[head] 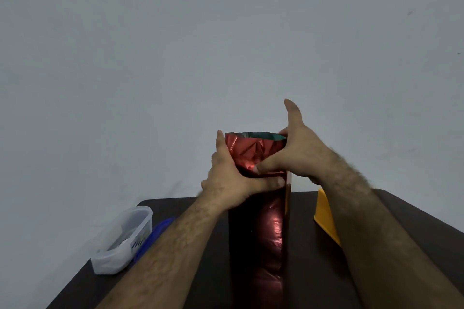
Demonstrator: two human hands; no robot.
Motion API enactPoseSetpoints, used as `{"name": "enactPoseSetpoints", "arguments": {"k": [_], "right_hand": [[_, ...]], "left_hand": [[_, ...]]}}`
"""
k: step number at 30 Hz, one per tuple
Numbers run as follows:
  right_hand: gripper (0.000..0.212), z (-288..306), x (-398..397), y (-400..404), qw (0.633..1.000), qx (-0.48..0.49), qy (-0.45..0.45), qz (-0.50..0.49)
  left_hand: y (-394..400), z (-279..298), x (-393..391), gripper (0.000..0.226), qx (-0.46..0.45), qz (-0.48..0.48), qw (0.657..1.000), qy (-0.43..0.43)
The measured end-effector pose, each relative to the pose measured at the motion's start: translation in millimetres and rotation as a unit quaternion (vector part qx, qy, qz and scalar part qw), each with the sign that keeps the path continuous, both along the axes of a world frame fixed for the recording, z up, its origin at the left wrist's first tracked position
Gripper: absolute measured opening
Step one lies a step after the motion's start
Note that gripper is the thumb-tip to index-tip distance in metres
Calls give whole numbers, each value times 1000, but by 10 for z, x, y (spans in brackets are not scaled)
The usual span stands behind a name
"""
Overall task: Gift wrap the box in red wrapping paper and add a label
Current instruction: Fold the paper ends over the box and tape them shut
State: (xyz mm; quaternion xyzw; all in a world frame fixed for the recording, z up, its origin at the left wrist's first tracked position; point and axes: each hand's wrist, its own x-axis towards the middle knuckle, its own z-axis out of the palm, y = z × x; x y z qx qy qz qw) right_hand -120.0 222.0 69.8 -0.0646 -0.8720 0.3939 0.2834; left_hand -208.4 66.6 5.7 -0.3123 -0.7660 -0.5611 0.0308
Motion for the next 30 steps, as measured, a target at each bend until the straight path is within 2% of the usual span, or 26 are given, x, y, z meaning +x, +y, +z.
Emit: {"name": "enactPoseSetpoints", "arguments": {"k": [2, 5, 7, 10, 12, 13, 17, 19, 25, 30], "right_hand": [[149, -4, 28, 61, 1000, 6, 2, 14], [136, -27, 73, 208, 998, -20, -1, 67], [130, -66, 79, 301, 994, -41, -1, 99], [115, -128, 61, 356, 988, -71, 22, 133], [95, -157, 42, 353, 983, -85, 42, 157], [82, -164, 29, 352, 981, -84, 51, 169], [27, -108, 10, 313, 981, -41, 70, 179], [12, -57, 36, 295, 980, -27, 70, 185], [12, 69, 221, 298, 970, 47, 29, 237], [16, 146, 318, 257, 961, 147, -36, 232]], "left_hand": [[-100, 37, -59, 174, 57, -65, 994, -60], [-292, 73, -189, 152, 96, -111, 985, -94], [-387, 53, -267, 119, 129, -122, 980, -85], [-412, 42, -331, 54, 180, -96, 975, -88], [-381, 53, -330, 17, 183, -112, 972, -93], [-361, 56, -315, 11, 176, -118, 973, -94], [-335, 67, -252, 18, 153, -108, 978, -87], [-336, 71, -258, 18, 142, -103, 981, -83], [-339, 111, -216, 23, 118, -85, 988, -59], [-296, 169, -154, 19, 100, -93, 989, -52]]}}
